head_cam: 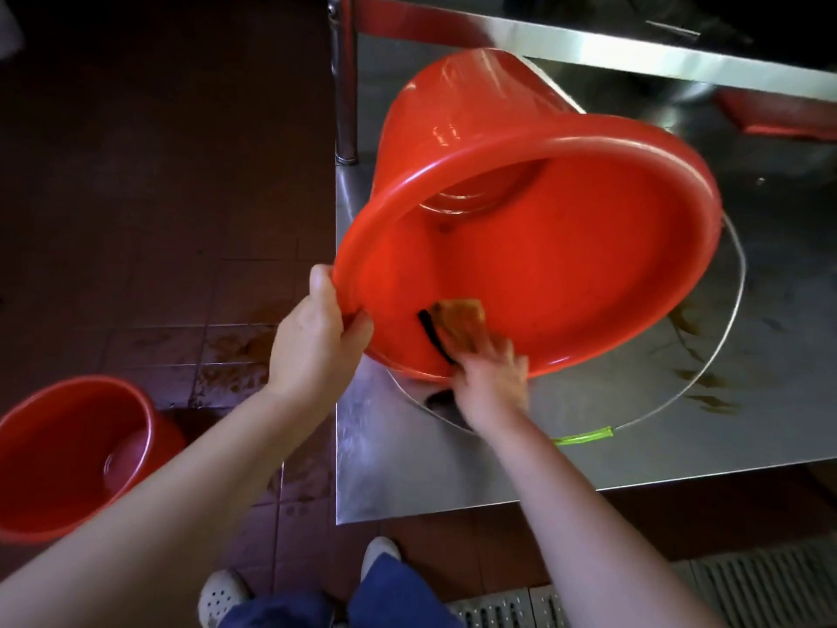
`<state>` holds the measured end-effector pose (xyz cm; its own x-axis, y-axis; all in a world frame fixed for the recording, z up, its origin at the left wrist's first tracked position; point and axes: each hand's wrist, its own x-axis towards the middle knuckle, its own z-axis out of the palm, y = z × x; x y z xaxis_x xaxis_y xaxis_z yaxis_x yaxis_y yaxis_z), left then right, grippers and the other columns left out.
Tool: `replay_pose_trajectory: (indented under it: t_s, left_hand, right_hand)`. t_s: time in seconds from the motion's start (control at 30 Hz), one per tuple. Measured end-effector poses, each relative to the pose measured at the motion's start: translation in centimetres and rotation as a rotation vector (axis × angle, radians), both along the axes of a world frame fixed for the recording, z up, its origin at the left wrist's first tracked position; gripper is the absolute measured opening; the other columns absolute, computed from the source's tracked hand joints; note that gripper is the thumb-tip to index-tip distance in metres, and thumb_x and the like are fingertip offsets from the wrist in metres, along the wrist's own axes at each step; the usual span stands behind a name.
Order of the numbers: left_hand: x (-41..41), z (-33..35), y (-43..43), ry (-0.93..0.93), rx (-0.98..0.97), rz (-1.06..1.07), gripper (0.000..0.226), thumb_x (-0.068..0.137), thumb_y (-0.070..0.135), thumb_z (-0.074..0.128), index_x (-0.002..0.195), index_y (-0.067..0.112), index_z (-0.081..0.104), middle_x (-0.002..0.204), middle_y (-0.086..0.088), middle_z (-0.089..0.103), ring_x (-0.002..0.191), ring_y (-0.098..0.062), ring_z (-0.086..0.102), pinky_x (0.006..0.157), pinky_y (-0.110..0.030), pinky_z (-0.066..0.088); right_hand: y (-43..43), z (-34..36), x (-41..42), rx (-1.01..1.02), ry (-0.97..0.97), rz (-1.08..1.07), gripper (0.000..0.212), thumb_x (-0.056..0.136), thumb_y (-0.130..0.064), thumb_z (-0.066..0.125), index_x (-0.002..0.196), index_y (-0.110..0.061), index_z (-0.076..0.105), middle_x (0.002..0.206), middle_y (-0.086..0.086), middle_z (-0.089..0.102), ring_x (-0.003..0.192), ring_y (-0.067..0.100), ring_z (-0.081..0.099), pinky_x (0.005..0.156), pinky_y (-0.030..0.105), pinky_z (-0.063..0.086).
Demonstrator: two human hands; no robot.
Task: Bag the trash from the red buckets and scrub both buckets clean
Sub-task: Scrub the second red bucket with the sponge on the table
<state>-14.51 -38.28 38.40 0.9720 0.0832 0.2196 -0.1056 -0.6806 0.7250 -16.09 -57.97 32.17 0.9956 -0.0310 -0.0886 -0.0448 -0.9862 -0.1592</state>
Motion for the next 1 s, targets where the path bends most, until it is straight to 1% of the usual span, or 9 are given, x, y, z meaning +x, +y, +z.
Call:
replay_pose_trajectory:
  t_s: [0.1,0.23,0.33,0.43,0.5,0.63,0.73,0.9,1.0]
  left_hand:
    - [-0.7,0.2,-0.3,-0.004,0.011,0.028,0.029,0.084,0.019,0.055,0.091,0.02,0.027,0.064,-0.001,0.051,0.058,-0.028,0.049,0.053,-0.034,0.035]
    - [-1.1,0.1,-1.1,0.065,-0.105,0.115,0.033,0.082,0.017,0.06,0.095,0.022,0.03,0.072,0.003,0.052,0.066,-0.024,0.05,0.059,-0.032,0.036]
    - [-0.8,0.6,-1.3,0.081,-0.116,0.102,0.035,0.083,0.022,0.064,0.1,0.018,0.034,0.079,0.001,0.052,0.07,-0.022,0.046,0.061,-0.032,0.035]
    - [-0.4,1.5,-1.1,0.037,-0.046,0.092,0.03,0.088,0.026,0.058,0.099,0.022,0.031,0.069,0.006,0.047,0.063,-0.02,0.041,0.057,-0.03,0.027]
    - [-0.1,2.3,-0.6,0.02,0.006,0.076,0.025,0.089,0.025,0.055,0.101,0.02,0.034,0.065,0.007,0.045,0.061,-0.024,0.043,0.057,-0.03,0.028]
    - [0.4,3.5,0.4,-0.041,0.127,0.067,0.032,0.082,0.01,0.054,0.112,0.01,0.042,0.067,-0.002,0.049,0.063,-0.032,0.048,0.057,-0.032,0.03]
    - [0.5,4.1,0.0,-0.058,0.142,0.02,0.034,0.08,0.006,0.052,0.112,0.01,0.043,0.061,0.001,0.045,0.058,-0.029,0.046,0.055,-0.031,0.03]
    - [0.4,3.8,-0.6,-0.051,0.062,0.032,0.04,0.081,0.004,0.052,0.119,0.011,0.042,0.072,0.002,0.049,0.061,-0.022,0.044,0.057,-0.029,0.03]
    - [0.3,3.5,-0.6,-0.032,0.025,0.056,0.044,0.08,0.005,0.054,0.121,0.014,0.041,0.076,0.007,0.046,0.066,-0.018,0.043,0.061,-0.028,0.031]
  right_hand:
    - [-3.1,-0.3,0.2,-0.224,-0.129,-0.093,0.078,0.076,-0.014,0.056,0.142,-0.048,0.031,0.154,0.004,0.029,0.102,0.036,0.047,0.079,0.04,0.035]
    - [0.3,-0.2,0.3,-0.102,-0.085,-0.33,0.069,0.082,-0.011,0.048,0.141,-0.045,0.035,0.153,-0.001,0.029,0.115,0.038,0.039,0.092,0.043,0.032]
    - [5.6,0.0,1.2,0.41,0.16,-0.28,0.07,0.085,-0.016,0.048,0.137,-0.059,0.029,0.157,-0.013,0.015,0.129,0.035,0.03,0.105,0.044,0.026]
    - [7.9,0.4,1.5,0.92,0.053,-0.099,0.064,0.079,-0.023,0.046,0.131,-0.06,0.039,0.154,-0.014,0.024,0.132,0.028,0.031,0.11,0.035,0.019]
    - [6.3,0.5,1.2,0.733,0.039,0.029,0.064,0.081,-0.025,0.041,0.138,-0.053,0.033,0.156,-0.013,0.02,0.131,0.027,0.029,0.099,0.028,0.017]
    - [-0.2,0.6,1.8,-0.054,0.049,0.109,0.073,0.089,-0.034,0.052,0.14,-0.061,0.007,0.159,-0.014,0.005,0.122,0.029,0.036,0.093,0.037,0.031]
    - [-3.7,1.3,3.7,-0.282,0.027,-0.029,0.086,0.079,-0.049,0.065,0.145,-0.053,0.009,0.157,-0.014,0.012,0.125,0.026,0.032,0.092,0.038,0.03]
    - [0.2,-0.3,3.3,-0.075,-0.052,-0.338,0.065,0.09,-0.03,0.055,0.144,-0.048,0.025,0.157,-0.013,0.014,0.124,0.03,0.031,0.094,0.039,0.029]
    - [5.6,-0.7,5.2,0.457,0.144,-0.288,0.07,0.082,-0.043,0.064,0.138,-0.059,0.026,0.156,-0.016,0.017,0.129,0.032,0.03,0.105,0.043,0.028]
